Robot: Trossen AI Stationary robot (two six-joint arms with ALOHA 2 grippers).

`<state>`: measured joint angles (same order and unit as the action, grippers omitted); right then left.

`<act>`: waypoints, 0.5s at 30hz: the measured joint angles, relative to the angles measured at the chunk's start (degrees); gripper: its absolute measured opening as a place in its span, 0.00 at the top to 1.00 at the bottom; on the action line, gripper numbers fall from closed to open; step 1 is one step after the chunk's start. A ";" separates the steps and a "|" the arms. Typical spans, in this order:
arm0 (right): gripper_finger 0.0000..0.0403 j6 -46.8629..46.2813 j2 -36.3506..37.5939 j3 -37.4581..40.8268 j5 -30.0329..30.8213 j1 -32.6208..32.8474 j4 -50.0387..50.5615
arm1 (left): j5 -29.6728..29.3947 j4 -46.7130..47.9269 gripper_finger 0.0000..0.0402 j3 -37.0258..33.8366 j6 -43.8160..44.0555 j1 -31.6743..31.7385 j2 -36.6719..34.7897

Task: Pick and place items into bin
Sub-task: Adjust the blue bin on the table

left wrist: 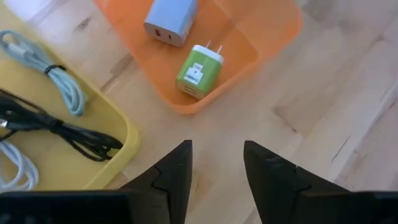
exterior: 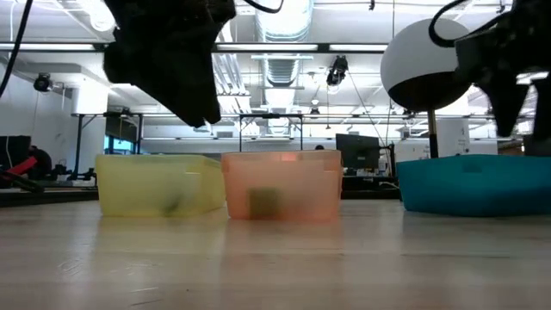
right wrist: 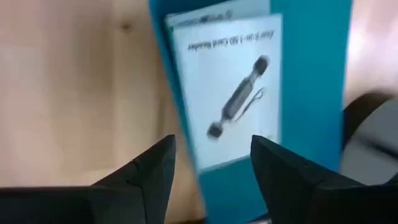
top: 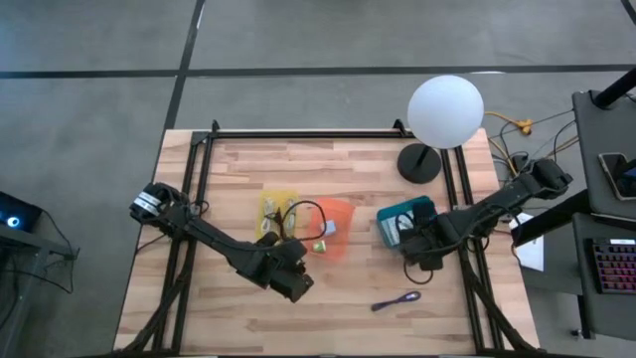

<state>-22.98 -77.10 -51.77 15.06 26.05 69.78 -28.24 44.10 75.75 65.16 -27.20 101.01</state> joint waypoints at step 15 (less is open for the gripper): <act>0.65 -42.09 -0.02 -1.98 -0.96 -6.92 -9.29 | 3.72 0.35 0.68 0.03 -12.12 3.71 -2.22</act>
<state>-65.07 -77.12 -53.76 14.10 19.12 60.49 -24.51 44.45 75.78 53.04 -23.49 98.79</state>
